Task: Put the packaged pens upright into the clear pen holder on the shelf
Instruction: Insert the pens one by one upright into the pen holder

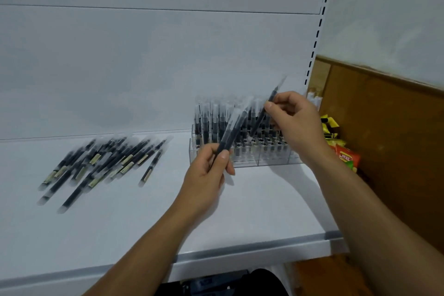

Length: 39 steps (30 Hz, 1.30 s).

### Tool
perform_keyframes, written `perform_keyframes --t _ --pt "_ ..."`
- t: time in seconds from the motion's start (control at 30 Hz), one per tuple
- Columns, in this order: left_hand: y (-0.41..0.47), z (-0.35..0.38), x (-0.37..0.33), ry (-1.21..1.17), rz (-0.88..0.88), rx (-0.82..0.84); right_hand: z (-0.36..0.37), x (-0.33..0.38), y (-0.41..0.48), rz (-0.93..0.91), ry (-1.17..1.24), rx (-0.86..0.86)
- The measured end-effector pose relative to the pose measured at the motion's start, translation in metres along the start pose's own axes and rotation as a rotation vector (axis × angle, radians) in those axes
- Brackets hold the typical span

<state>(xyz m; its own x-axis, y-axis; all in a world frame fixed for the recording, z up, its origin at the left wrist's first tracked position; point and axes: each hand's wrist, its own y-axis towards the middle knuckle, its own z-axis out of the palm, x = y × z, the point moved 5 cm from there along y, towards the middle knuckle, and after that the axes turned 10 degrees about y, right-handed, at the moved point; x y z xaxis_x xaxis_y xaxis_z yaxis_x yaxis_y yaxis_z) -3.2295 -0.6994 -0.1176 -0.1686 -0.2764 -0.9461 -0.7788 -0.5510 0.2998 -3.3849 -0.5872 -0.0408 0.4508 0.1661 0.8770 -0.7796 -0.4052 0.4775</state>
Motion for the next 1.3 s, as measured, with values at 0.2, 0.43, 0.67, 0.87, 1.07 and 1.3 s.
perform_keyframes --t 0.2,0.43,0.67,0.87,1.07,1.3 --pt "0.001 -0.003 0.007 -0.084 -0.037 -0.020 0.012 -0.013 0.013 -0.030 -0.120 0.061" --pt "-0.001 -0.003 0.008 -0.037 -0.043 0.002 0.030 -0.034 0.009 0.021 -0.490 0.279" --pt "-0.002 -0.001 0.008 -0.023 -0.056 0.015 0.016 -0.033 -0.005 0.044 -0.427 0.199" --pt "-0.003 -0.001 0.006 0.036 -0.042 0.034 0.025 -0.020 -0.040 0.190 0.090 0.355" --pt "-0.005 0.002 0.005 0.126 -0.024 0.070 0.026 -0.010 -0.040 0.169 0.155 0.326" --pt "-0.003 -0.003 0.005 0.004 -0.060 -0.014 -0.014 0.013 -0.002 0.108 0.181 -0.013"
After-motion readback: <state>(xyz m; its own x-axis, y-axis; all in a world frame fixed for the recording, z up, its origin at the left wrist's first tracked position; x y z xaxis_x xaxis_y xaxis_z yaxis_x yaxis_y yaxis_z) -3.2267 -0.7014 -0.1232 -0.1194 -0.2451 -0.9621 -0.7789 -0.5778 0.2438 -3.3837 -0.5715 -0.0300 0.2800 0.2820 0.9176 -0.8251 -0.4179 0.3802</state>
